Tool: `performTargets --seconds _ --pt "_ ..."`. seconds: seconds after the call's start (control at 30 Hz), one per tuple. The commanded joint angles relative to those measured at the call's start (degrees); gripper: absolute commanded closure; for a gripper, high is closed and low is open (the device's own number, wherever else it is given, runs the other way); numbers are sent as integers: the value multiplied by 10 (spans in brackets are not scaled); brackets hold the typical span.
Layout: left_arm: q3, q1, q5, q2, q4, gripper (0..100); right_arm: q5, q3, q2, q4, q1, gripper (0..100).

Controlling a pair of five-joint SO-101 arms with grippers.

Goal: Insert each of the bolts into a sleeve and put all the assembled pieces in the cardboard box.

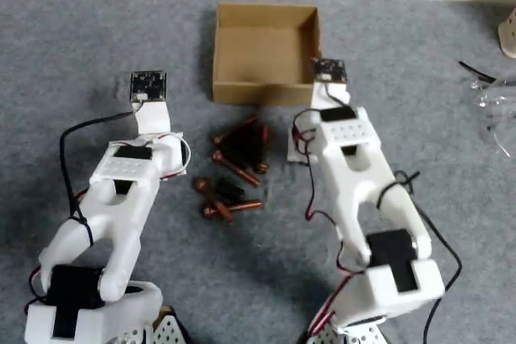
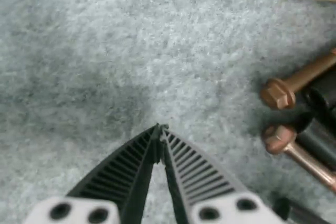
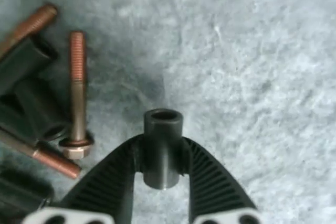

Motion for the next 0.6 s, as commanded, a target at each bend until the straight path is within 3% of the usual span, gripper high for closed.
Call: performTargets --seconds 0.0,0.2,0.57 --pt "-25 10 4 -5 -2 993 8 35 -78 -44 10 995" --pt "-25 61 2 -5 -2 993 8 105 -144 -77 11 995" --pt "-22 65 4 -18 2 994 21 240 -254 -142 12 995"
